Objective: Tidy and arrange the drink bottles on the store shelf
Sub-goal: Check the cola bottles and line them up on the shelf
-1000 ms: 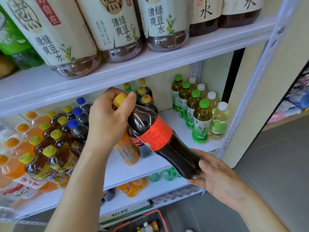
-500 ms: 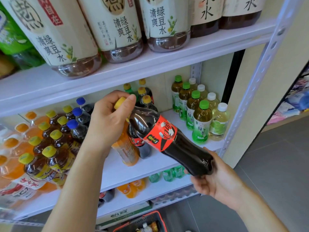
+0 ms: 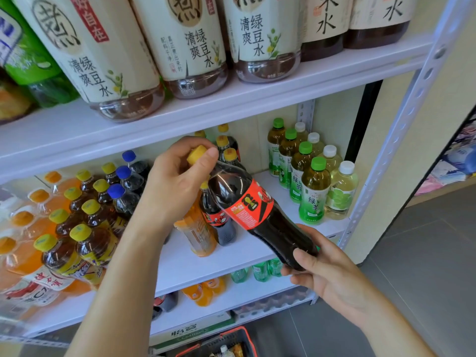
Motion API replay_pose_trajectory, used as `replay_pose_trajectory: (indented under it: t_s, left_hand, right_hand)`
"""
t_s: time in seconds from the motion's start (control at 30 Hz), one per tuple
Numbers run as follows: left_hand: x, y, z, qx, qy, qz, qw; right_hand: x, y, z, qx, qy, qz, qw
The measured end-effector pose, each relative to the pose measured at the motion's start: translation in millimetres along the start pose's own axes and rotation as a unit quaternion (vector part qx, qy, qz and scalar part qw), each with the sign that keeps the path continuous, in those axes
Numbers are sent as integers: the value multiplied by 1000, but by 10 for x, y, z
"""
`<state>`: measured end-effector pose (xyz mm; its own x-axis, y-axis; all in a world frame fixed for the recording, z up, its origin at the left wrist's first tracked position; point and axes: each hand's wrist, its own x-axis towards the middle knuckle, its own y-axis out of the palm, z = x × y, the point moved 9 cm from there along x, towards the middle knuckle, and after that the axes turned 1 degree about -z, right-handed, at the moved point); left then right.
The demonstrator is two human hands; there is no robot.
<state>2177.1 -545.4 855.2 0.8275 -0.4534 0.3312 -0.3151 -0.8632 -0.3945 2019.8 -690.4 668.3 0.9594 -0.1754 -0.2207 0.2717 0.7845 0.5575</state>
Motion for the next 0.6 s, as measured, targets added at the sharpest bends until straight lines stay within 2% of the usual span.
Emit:
replay_pose_trajectory:
  t_s: [0.1,0.17,0.33,0.47,0.6]
  left_hand:
    - [12,57,31,-19,-2,93,996]
    - [16,62,33,-3,9,121,993]
    - [27,40,13,17,38,79,996]
    - [57,-12,22,23,27,48,998]
    - [115,-53,161,122,-14,18,992]
  right_hand:
    - [-1,1,-53,34,32,11,999]
    - [6,-20,-113,29,67,7,997]
    - [43,-14,-232,5,132,25,991]
    - [69,-3,-201,44,89,38,994]
    - [95,-110,-92,50,-7,5,999]
